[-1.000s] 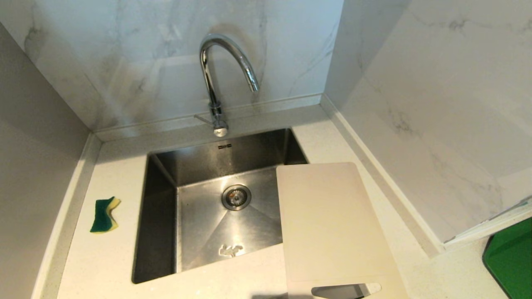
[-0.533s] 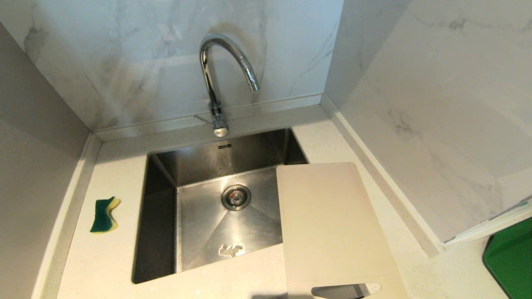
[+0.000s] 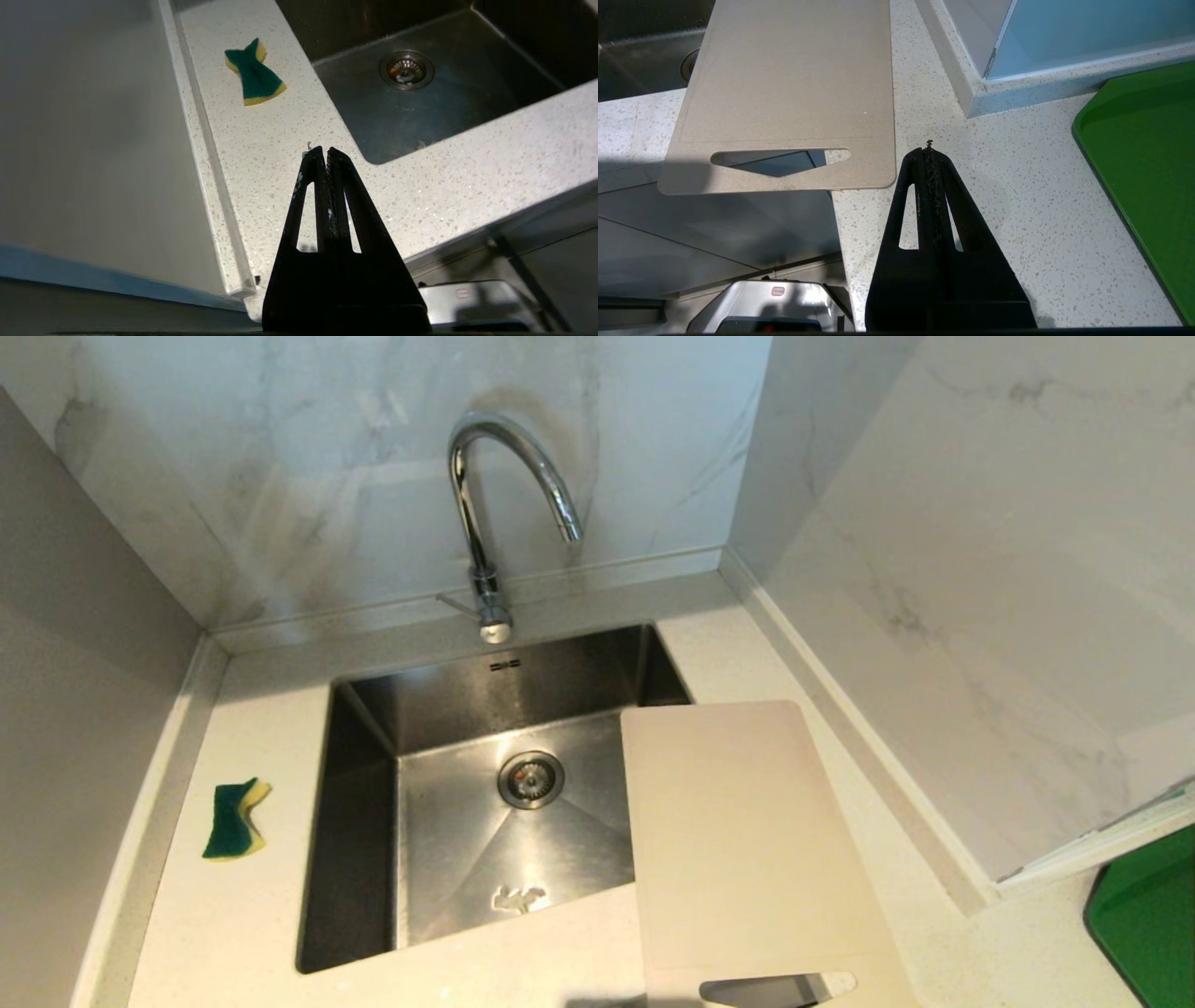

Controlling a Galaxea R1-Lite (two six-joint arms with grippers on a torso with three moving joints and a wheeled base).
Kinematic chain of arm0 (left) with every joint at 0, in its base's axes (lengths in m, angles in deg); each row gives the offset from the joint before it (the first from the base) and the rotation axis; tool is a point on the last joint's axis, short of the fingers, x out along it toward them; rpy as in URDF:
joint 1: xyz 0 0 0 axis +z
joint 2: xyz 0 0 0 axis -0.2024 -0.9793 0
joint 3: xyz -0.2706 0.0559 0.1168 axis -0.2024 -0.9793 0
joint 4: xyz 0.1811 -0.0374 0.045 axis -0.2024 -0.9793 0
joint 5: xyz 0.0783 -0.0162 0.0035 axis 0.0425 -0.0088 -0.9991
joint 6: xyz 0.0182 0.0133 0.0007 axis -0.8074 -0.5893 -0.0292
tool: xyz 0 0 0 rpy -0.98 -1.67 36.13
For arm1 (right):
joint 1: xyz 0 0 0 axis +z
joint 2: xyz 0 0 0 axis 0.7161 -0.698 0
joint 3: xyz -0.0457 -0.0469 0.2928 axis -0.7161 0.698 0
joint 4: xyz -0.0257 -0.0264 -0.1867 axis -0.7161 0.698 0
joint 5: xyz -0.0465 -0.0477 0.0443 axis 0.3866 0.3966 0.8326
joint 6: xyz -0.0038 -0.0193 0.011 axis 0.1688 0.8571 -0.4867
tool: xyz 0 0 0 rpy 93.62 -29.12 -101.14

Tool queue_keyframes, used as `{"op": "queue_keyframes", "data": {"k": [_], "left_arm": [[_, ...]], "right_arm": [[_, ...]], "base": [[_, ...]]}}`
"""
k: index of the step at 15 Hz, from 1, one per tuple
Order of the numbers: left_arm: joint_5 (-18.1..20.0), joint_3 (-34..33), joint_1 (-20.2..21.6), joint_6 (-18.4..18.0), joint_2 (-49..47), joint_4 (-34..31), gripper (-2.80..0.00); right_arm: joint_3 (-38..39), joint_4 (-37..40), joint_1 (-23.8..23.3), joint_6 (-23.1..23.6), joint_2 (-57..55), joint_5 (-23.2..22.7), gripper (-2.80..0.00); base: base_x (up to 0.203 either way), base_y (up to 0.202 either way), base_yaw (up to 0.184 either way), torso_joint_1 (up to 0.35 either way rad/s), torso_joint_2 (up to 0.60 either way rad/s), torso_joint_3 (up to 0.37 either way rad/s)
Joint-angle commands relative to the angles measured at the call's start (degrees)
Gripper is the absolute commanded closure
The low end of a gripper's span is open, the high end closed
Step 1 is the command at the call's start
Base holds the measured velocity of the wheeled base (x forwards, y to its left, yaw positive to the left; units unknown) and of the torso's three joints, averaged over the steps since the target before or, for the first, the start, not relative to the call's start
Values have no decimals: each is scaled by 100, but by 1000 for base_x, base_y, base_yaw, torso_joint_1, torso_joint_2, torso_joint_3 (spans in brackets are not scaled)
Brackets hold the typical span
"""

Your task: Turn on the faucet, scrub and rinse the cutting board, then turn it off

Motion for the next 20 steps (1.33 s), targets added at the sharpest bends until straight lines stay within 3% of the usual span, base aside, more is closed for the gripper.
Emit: {"op": "queue_keyframes", "data": {"k": [1, 3, 6, 8, 9, 11, 14, 20], "left_arm": [[-90, -18, 0, 317, 2, 13, 0], [-91, -17, 0, 277, 2, -3, 0], [58, -12, 0, -462, 2, -31, 0], [156, -18, 0, -670, 2, 4, 0], [141, -18, 0, -555, 2, 10, 0], [73, -18, 0, 18, 2, 20, 0], [-68, -18, 0, 384, 2, 56, 0], [-99, -18, 0, 516, 2, 56, 0]], "right_arm": [[-1, 2, 1, 2, 6, -3, 0], [-1, 5, 1, 2, 6, -3, 0], [-1, 10, 1, 2, 6, -3, 0], [-1, 4, 1, 2, 6, -3, 0], [-1, 7, -6, 2, 6, -3, 0], [-1, 11, 1, 2, 6, -3, 0], [-1, 10, 1, 2, 6, -3, 0], [-1, 4, 0, 2, 6, -3, 0]], "base": [[0, 0, 0, 0, 0, 0], [0, 0, 0, 0, 0, 0], [0, 0, 0, 0, 0, 0], [0, 0, 0, 0, 0, 0], [0, 0, 0, 0, 0, 0], [0, 0, 0, 0, 0, 0], [0, 0, 0, 0, 0, 0], [0, 0, 0, 0, 0, 0]]}}
